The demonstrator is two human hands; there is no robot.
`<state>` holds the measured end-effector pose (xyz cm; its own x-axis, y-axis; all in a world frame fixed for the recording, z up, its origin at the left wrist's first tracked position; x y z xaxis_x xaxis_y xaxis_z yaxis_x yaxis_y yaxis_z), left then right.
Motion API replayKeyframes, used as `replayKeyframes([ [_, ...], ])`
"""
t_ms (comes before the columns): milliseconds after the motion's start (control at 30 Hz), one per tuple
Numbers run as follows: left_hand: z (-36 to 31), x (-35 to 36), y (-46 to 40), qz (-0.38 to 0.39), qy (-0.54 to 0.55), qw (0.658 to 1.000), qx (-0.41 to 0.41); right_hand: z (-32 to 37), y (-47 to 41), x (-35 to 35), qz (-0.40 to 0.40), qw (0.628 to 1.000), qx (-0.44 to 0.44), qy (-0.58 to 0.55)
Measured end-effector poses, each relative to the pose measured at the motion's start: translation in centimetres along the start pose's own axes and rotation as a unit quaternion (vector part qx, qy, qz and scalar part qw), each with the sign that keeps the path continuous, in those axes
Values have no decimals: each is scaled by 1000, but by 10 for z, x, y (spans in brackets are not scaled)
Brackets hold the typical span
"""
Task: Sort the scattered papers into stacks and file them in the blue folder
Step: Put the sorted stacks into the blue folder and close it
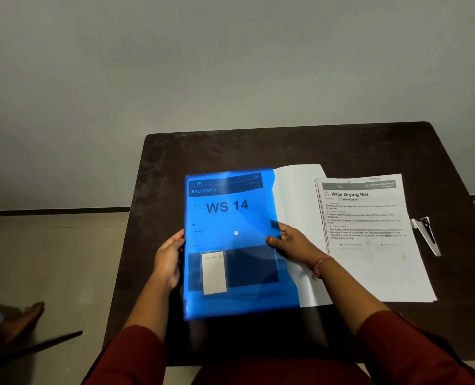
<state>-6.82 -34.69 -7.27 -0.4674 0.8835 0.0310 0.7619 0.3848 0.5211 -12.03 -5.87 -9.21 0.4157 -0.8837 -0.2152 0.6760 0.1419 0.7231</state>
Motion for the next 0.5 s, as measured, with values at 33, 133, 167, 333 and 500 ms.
replayKeyframes([
  [33,0,0,0,-1,2,1000,-1,1,0,-1,-6,1000,-2,5],
  [133,0,0,1,-5,3,1000,2,6,5,-4,-22,1000,-11,15],
  [167,-1,0,1,-5,5,1000,1,8,7,-6,-35,999,-15,16],
  [333,-2,1,2,-4,6,1000,0,14,22,-17,-190,980,-53,11],
  [500,-4,3,4,0,8,1000,5,8,37,-11,-263,960,-58,-71],
])
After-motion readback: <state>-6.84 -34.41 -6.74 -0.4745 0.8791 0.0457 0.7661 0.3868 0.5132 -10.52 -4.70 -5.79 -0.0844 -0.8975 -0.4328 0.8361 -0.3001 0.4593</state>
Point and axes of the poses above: each hand's wrist, its own y-axis away from the middle knuckle, its own x-axis out of the palm, z = x × y, the point moved 10 cm from there along -y, towards the middle knuckle, and after that the axes turned 15 degrees about x, right-handed, at the moved point
